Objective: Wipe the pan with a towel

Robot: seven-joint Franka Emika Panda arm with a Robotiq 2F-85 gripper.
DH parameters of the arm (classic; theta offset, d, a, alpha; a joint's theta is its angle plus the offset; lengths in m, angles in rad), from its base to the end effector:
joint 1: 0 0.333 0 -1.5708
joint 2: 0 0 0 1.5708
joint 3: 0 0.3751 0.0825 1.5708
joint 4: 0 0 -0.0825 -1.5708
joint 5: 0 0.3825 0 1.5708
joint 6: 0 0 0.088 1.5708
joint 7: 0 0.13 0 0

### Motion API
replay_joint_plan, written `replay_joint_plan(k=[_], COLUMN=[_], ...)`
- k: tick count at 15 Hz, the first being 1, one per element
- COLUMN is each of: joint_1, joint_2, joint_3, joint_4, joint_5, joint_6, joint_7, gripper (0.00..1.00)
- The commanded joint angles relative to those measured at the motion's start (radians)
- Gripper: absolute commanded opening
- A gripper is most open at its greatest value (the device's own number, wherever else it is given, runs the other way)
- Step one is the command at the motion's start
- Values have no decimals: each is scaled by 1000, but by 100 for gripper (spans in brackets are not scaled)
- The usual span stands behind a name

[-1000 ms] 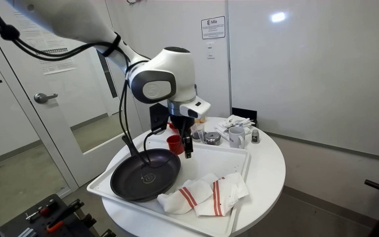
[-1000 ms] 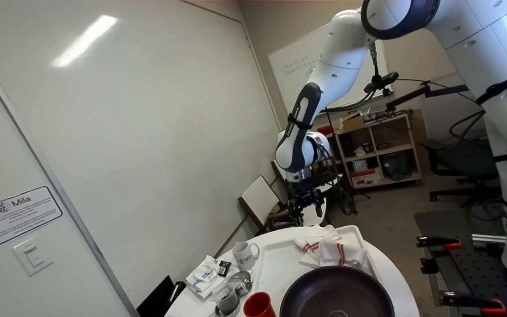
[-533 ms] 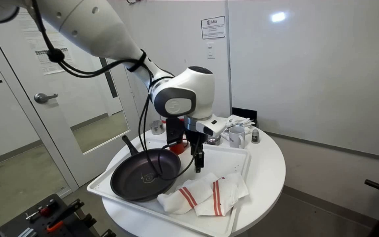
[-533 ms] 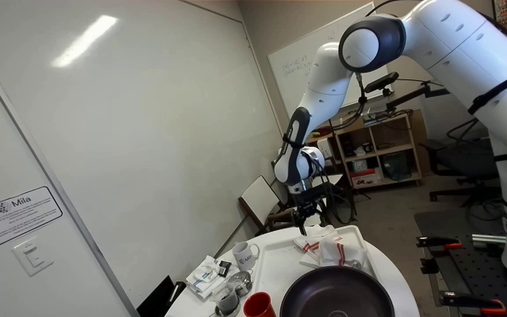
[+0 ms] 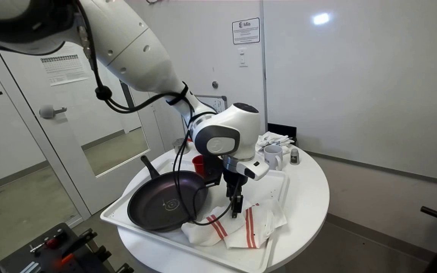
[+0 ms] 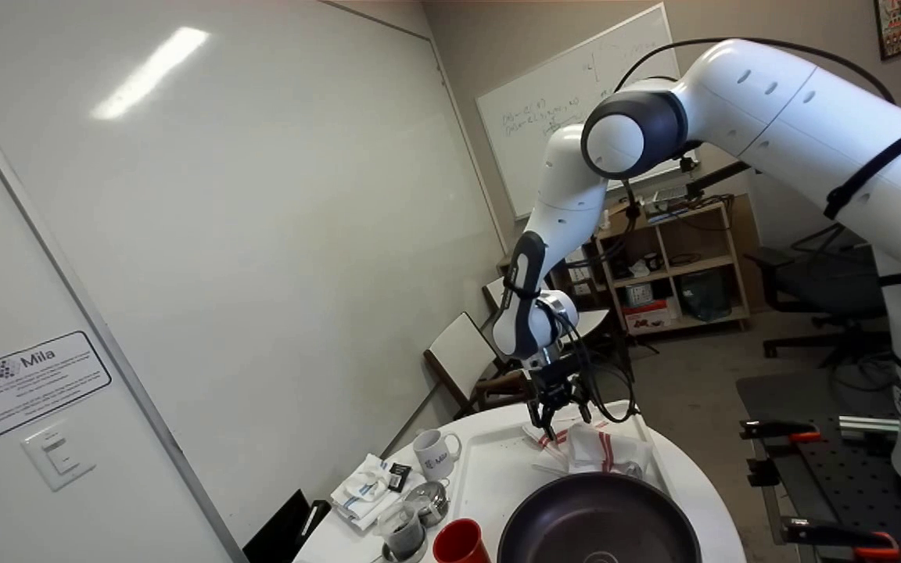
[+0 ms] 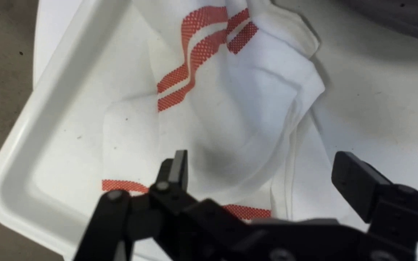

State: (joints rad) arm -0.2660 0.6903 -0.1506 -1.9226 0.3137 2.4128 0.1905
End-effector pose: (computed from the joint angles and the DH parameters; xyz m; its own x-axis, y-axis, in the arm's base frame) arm 0.5791 -0.2459 0.1404 0.6592 -0.7255 -0.1979 -0.7437 -0.6680 -0.0286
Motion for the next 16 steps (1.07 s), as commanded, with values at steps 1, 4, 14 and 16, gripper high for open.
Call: replay_joint_plan(k=[1, 4, 14, 16], joint_1=[-20, -44, -44, -49], joint_2=[69, 102, 86, 88], joint_3=[-2, -6, -2, 0], joint_4=[71, 106, 63, 64], joint_5=[7, 13, 2, 5], joint_6=[-34, -51, -40, -42], joint_7=[18, 26, 4, 0], gripper=[100, 100, 100, 100])
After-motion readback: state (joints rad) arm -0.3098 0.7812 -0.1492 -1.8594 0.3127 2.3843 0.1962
